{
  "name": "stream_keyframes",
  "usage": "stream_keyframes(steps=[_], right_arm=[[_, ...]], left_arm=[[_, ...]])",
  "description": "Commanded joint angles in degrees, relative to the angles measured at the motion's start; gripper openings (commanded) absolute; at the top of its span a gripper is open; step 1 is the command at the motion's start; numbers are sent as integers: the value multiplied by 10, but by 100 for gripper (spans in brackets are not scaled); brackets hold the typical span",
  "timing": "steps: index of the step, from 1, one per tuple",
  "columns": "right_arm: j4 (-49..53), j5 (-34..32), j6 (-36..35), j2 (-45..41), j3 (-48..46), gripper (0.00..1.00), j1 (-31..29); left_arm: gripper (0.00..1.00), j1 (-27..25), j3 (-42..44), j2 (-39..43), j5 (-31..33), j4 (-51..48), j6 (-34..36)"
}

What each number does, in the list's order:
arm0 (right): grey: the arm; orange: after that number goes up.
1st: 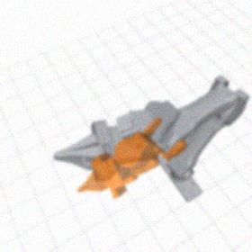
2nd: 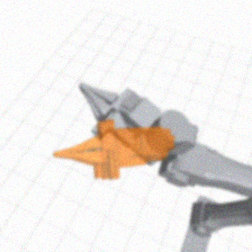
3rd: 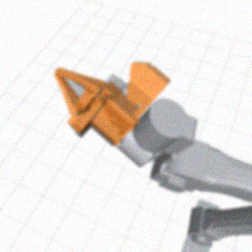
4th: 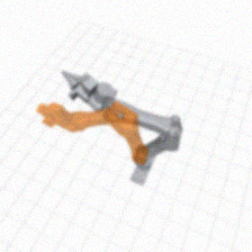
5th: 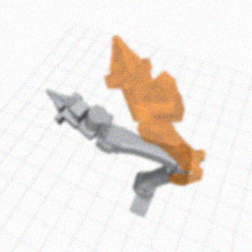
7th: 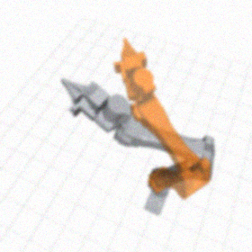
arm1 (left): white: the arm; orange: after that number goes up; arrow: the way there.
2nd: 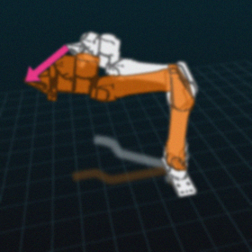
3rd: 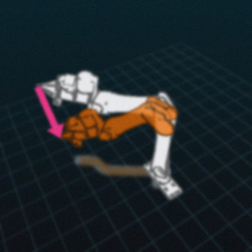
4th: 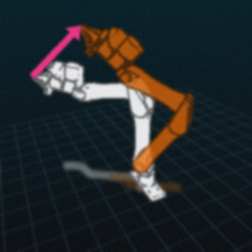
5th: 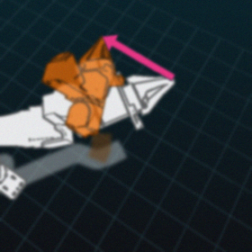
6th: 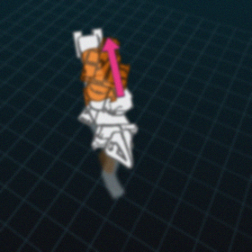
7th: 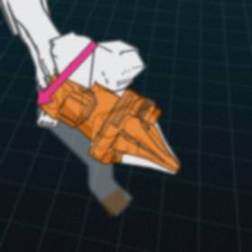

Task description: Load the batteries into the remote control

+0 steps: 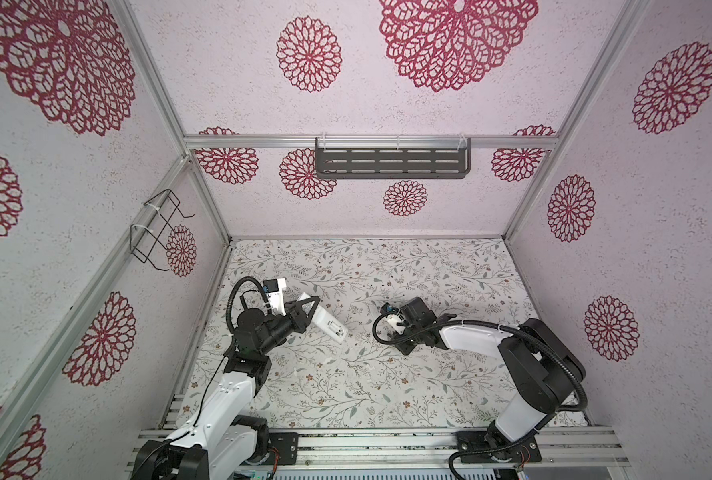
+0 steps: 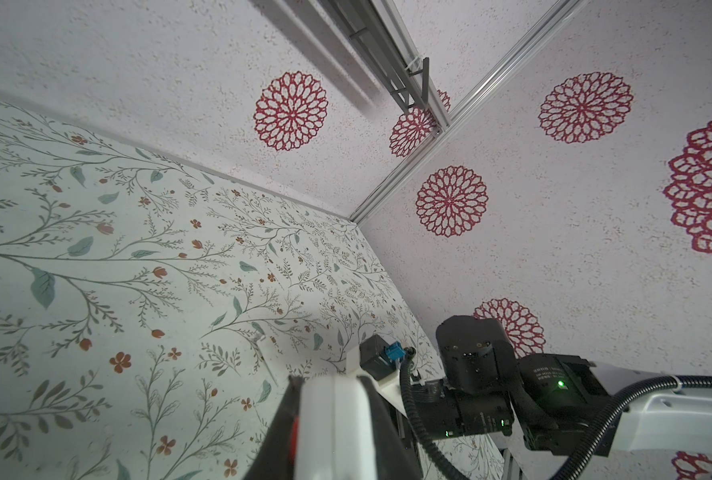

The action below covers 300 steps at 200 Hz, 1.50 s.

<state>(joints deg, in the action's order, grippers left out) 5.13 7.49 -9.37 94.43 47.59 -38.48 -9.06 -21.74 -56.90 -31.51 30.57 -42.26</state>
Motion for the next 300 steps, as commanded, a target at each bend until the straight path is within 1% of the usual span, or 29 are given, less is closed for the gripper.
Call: stream_keyframes(steps=[1, 30, 51, 66, 94, 129, 149, 179, 202, 217, 232, 266, 300], right_arm=[[-71, 67, -54, -46, -18, 8, -3], [-132, 118, -75, -67, -52, 8, -4], [-136, 137, -95, -68, -63, 8, -4], [-123, 137, -106, -63, -61, 8, -5], [-98, 117, -95, -57, -53, 8, -6], [-105, 115, -66, -86, -79, 9, -14], [-96, 114, -55, -75, -76, 9, -18], [-56, 77, -37, -40, -34, 11, -21], [-36, 56, -27, -26, -17, 13, -22], [-24, 49, -21, -23, -12, 18, -24], [-8, 46, -15, -21, -8, 21, -25], [15, 30, 3, -15, -2, 21, -27], [11, 51, 8, -42, -14, 26, -32]], left_arm=[[0, -1, 1, 13, 2, 13, 2], [0, 0, 2, 20, 6, 7, 5], [0, 0, 5, 28, 12, 4, 7], [0, 0, 5, 32, 15, -2, 8], [0, 0, 6, 39, 21, -9, 11], [0, 0, 7, 47, 31, -20, 16], [0, 1, 5, 44, 36, -20, 20], [0, 7, -2, 36, 34, -17, 21], [0, 16, -3, 31, 33, -13, 18], [0, 24, -2, 24, 28, -5, 14], [0, 35, 1, 12, 21, 15, 5], [0, 65, 2, -25, -11, 79, -38], [0, 85, 4, -52, -36, 120, -67]])
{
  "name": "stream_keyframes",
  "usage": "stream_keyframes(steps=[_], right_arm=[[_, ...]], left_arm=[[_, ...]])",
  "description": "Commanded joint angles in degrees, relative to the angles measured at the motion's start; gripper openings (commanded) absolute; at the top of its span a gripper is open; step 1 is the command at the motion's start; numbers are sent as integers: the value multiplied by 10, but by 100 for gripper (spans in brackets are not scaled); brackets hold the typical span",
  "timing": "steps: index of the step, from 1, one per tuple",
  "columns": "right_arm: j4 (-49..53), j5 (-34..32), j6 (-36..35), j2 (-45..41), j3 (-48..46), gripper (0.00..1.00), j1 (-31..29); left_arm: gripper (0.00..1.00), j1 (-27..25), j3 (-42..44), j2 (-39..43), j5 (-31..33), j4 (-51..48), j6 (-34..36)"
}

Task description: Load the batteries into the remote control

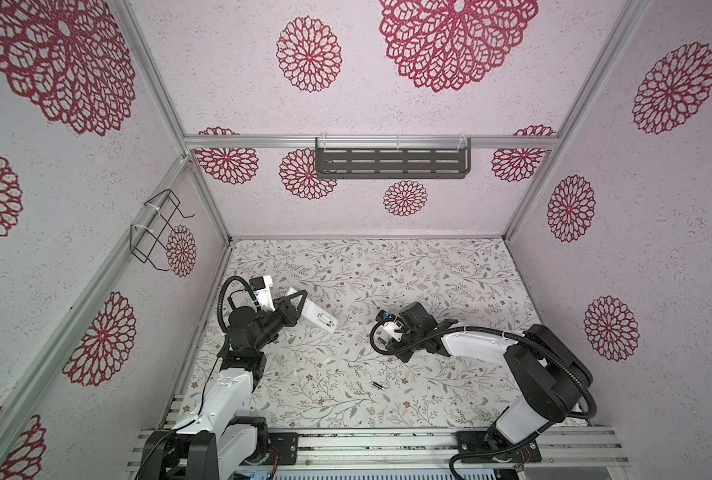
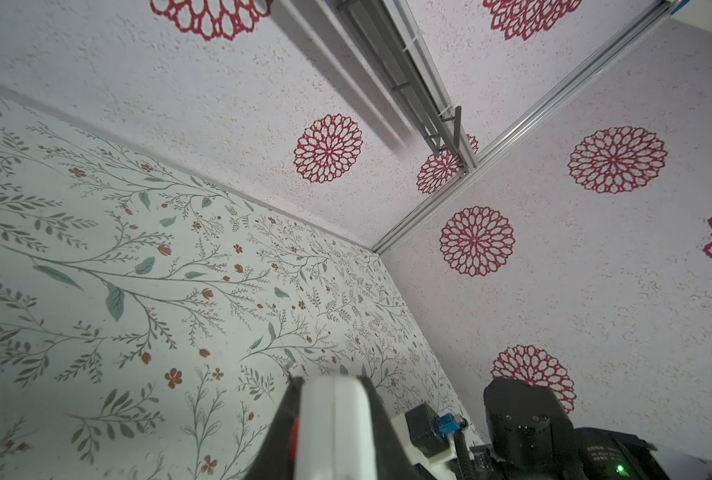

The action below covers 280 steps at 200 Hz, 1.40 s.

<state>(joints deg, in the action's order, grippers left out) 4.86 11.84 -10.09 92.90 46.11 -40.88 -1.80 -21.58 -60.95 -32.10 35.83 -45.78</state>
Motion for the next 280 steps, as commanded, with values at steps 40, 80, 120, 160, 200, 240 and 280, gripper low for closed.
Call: stream_keyframes(steps=[40, 80, 120, 160, 200, 240, 280], right_arm=[[26, 33, 31, -46, -3, 34, -39], [43, 53, 67, -80, -31, 42, -81], [68, 47, 93, -125, -56, 49, -117], [72, 34, 110, -149, -71, 52, -158], [69, 22, 115, -132, -65, 52, -187], [62, 6, 125, -111, -67, 51, -209], [60, -3, 133, -84, -61, 47, -217]], left_arm=[[0, 16, 5, -15, -28, 67, -28], [0, 20, 0, -15, -28, 56, -24], [0, 25, -8, -35, -40, 66, -30], [0, 26, -9, -46, -48, 81, -40], [0, 26, -7, -41, -53, 86, -42], [0, 23, -2, -32, -53, 87, -41], [0, 17, 3, -17, -52, 83, -39]])
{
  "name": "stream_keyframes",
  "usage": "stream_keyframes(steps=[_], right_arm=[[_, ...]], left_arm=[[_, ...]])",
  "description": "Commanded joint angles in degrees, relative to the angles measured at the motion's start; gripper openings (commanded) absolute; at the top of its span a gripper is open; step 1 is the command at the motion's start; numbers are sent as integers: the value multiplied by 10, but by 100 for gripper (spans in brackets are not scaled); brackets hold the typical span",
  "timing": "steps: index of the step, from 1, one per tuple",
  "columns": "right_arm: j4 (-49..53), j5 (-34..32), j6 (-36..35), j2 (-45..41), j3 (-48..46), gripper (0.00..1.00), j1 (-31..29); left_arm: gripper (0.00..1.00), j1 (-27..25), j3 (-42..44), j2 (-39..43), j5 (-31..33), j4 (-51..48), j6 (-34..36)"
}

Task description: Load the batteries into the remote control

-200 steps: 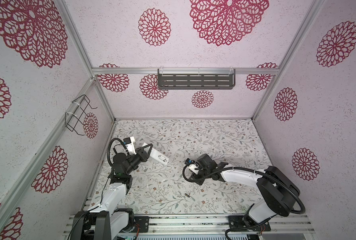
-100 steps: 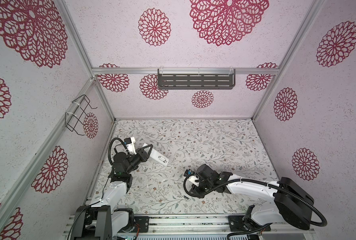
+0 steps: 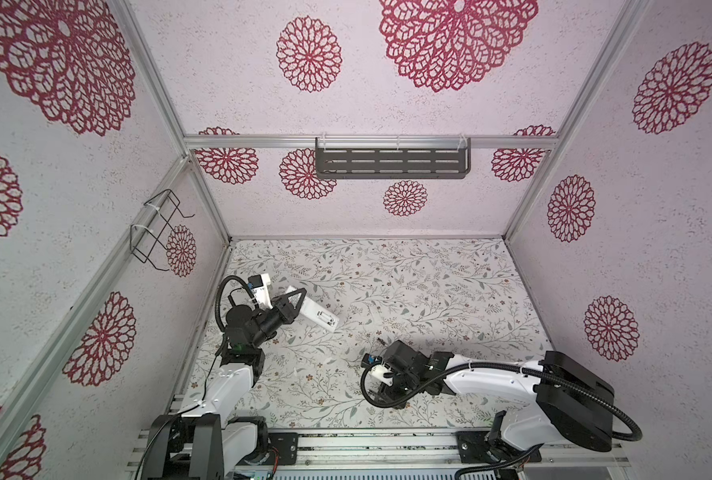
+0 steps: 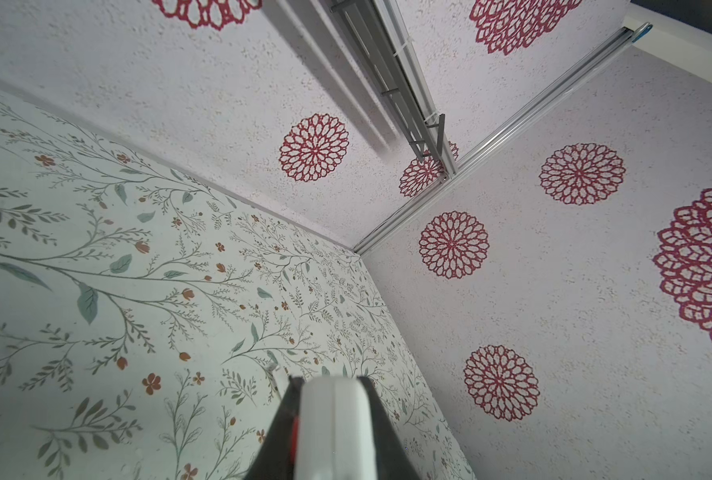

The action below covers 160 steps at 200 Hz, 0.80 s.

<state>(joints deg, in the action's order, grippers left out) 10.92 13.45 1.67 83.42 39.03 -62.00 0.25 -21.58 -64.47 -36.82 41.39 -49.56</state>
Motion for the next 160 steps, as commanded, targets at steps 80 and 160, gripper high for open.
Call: stream_keyframes(steps=[80, 160], right_arm=[[24, -49, 10, 54, 39, 34, -11], [59, -80, 40, 61, 48, 28, -23]], left_arm=[[0, -16, 5, 51, 6, -4, 17], [0, -17, 7, 71, 12, -14, 21]])
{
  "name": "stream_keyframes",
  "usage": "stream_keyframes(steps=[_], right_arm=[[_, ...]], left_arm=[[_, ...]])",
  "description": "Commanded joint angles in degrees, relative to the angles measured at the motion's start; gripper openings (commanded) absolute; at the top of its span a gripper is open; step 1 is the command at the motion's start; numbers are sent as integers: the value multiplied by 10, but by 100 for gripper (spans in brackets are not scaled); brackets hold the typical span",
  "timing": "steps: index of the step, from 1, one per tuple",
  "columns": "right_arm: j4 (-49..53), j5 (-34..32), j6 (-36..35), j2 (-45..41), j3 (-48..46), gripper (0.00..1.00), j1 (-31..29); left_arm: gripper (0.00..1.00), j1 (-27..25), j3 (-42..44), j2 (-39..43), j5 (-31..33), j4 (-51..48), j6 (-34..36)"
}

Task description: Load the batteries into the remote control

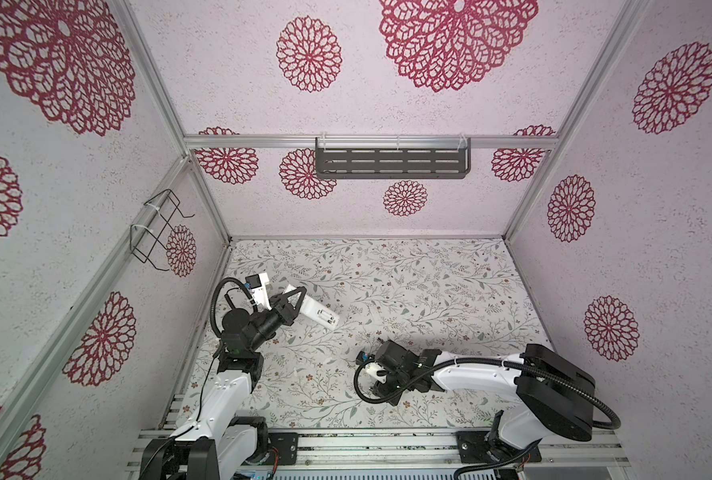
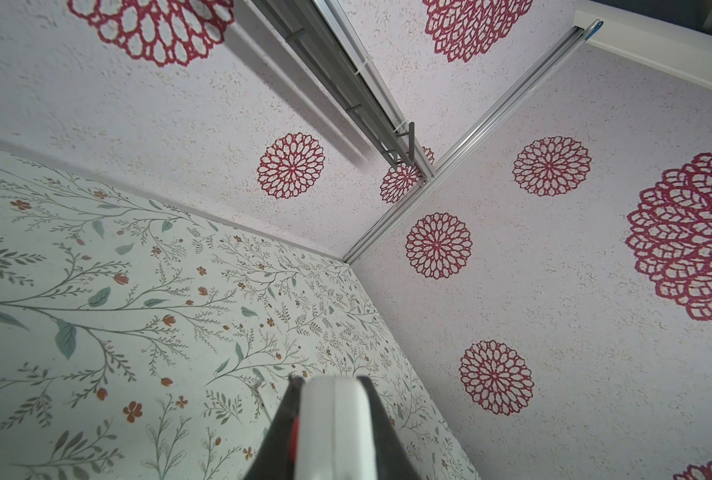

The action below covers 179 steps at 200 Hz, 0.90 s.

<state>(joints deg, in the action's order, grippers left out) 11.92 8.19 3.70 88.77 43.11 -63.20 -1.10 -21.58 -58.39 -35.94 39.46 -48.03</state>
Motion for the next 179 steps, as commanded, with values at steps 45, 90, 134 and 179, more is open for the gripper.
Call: stream_keyframes(steps=[45, 90, 134, 179], right_arm=[[96, -69, 26, 23, 22, 29, -30], [101, -86, 36, 24, 22, 25, -36], [104, -79, 28, 27, 25, 18, -42], [120, -82, 27, 29, 31, 21, -53]], left_arm=[[0, -4, 8, 13, 2, 7, 3], [0, -4, 10, 14, 1, 10, 3], [0, -5, 13, 20, 3, 11, 1], [0, -5, 11, 23, 1, 10, 1]])
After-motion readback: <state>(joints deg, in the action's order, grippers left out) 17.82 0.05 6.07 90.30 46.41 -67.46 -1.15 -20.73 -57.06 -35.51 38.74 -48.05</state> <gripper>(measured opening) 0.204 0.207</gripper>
